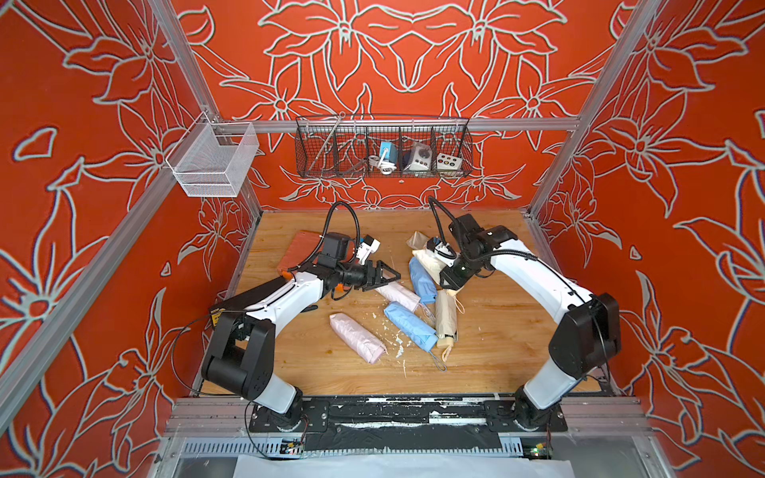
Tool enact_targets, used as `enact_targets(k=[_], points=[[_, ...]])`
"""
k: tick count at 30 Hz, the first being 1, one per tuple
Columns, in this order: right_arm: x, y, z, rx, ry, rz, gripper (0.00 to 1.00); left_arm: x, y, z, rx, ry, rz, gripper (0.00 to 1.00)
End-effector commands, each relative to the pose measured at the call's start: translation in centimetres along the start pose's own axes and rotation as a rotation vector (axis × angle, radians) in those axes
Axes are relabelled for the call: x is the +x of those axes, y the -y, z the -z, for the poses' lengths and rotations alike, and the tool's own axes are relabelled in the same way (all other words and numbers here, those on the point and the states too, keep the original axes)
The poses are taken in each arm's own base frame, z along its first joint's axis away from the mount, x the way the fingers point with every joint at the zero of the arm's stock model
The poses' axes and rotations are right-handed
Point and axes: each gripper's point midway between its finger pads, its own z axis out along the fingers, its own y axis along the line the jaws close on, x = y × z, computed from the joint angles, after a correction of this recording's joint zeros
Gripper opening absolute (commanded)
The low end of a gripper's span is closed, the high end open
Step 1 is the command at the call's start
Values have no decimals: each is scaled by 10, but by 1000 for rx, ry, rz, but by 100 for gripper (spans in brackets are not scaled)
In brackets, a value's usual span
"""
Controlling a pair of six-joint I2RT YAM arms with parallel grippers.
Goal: Take umbrellas out of sleeves
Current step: Pick up the umbrella from the center of the board.
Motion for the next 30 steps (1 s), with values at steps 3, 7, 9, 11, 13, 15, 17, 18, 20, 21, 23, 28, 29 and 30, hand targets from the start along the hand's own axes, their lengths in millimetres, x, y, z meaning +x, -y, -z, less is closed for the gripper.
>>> enact_targets(k=[3,7,9,11,13,15,17,18,20,21,23,28,29,30], points=[[9,-41,33,-86,71,397,43,-3,20,9,45,16,-57,79],[4,-55,46,-134,130,444,43,-2,35,10,106,12,-87,79],[1,-65,49,-173,159,466,43,3,46,7,153,-7,-105,79],[-1,-69,50,-188,170,471,43,10,60,3,202,-35,-134,79],[-1,-72,49,-195,165,481,43,14,73,1,242,-54,-162,79],[0,-72,48,-192,158,483,43,17,82,1,272,-67,-172,79],[1,-71,47,-187,154,486,43,19,89,2,303,-71,-178,80],[1,-71,47,-185,152,484,43,19,91,2,311,-71,-175,79],[1,-72,48,-184,155,489,42,21,90,1,311,-77,-171,80],[0,-72,49,-183,158,489,43,21,90,0,310,-79,-172,79],[0,-72,49,-183,158,487,43,22,91,1,311,-78,-174,79],[-2,-79,51,-196,173,509,42,23,83,-6,277,-89,-179,79],[-3,-80,52,-197,181,519,42,23,83,-6,273,-90,-179,79],[-3,-82,53,-195,187,530,42,23,81,-7,268,-89,-175,79]])
